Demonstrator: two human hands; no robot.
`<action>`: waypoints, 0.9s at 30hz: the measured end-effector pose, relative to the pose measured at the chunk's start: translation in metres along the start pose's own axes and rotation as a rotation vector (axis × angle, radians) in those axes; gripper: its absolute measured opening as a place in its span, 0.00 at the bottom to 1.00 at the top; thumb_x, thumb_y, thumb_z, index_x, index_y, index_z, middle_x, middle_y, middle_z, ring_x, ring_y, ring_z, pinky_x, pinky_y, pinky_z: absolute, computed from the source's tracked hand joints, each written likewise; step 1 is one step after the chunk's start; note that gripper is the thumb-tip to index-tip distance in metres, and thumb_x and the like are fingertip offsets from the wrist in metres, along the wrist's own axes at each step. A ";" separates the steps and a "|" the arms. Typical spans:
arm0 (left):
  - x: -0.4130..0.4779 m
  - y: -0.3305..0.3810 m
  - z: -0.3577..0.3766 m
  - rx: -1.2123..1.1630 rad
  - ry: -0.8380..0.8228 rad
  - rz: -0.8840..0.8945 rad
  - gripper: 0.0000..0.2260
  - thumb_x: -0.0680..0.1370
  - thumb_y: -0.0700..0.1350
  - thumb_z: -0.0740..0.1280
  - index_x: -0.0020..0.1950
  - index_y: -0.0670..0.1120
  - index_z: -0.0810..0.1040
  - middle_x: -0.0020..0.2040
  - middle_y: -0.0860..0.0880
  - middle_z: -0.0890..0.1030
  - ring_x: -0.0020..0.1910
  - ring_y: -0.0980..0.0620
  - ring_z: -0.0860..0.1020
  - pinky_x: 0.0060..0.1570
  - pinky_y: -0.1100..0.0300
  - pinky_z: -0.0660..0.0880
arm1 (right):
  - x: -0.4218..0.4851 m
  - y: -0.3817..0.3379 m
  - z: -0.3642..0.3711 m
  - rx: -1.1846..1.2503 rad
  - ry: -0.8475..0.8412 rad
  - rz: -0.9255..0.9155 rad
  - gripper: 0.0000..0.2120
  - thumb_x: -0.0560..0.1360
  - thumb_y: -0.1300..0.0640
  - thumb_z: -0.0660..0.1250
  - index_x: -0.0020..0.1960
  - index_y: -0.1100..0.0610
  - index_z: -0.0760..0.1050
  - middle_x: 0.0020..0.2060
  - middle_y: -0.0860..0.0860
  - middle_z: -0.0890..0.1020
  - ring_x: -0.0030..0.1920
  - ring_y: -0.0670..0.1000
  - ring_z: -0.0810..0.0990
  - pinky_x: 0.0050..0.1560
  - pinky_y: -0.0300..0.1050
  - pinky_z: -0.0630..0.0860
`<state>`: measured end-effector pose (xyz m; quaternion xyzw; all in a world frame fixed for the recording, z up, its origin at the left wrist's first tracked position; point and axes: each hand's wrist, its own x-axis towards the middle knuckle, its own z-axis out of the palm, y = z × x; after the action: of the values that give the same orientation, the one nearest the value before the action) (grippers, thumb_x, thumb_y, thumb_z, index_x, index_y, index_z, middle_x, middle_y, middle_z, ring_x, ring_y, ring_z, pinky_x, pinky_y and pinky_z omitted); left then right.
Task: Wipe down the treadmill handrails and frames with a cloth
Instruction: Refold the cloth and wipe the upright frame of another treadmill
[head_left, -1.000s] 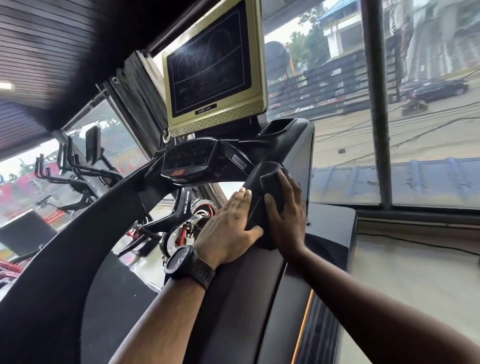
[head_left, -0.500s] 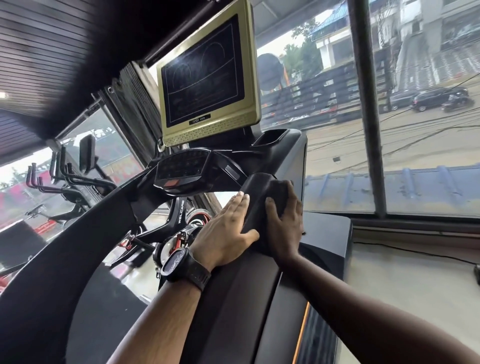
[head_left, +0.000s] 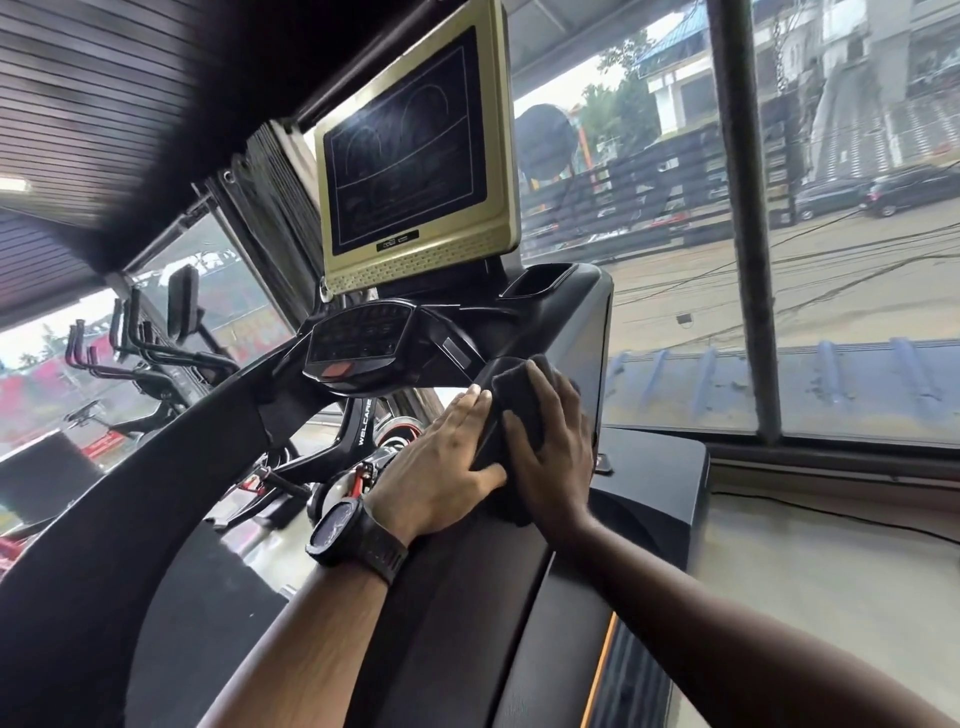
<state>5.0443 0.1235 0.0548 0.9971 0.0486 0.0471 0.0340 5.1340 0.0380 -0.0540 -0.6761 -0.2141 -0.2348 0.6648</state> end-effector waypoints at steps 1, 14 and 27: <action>0.000 0.000 0.000 -0.002 -0.009 0.000 0.38 0.79 0.54 0.63 0.82 0.51 0.44 0.81 0.56 0.42 0.78 0.63 0.41 0.77 0.61 0.44 | 0.007 0.007 0.000 -0.021 0.003 -0.023 0.28 0.77 0.42 0.61 0.77 0.38 0.62 0.76 0.42 0.65 0.74 0.50 0.66 0.69 0.49 0.65; 0.014 -0.007 0.007 -0.059 -0.031 -0.030 0.42 0.72 0.59 0.60 0.81 0.53 0.44 0.81 0.58 0.42 0.76 0.67 0.39 0.78 0.56 0.47 | 0.016 0.023 0.005 0.112 0.085 0.384 0.28 0.77 0.38 0.56 0.76 0.34 0.57 0.75 0.42 0.66 0.73 0.52 0.69 0.71 0.57 0.68; 0.023 -0.008 0.009 -0.057 -0.025 -0.025 0.42 0.72 0.59 0.60 0.81 0.53 0.43 0.81 0.59 0.41 0.76 0.68 0.39 0.78 0.57 0.46 | 0.005 0.012 0.009 0.118 0.077 0.334 0.29 0.76 0.39 0.57 0.77 0.34 0.57 0.76 0.40 0.65 0.73 0.49 0.67 0.71 0.54 0.66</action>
<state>5.0676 0.1330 0.0476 0.9956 0.0595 0.0356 0.0634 5.1458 0.0465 -0.0609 -0.6525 -0.0866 -0.1341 0.7408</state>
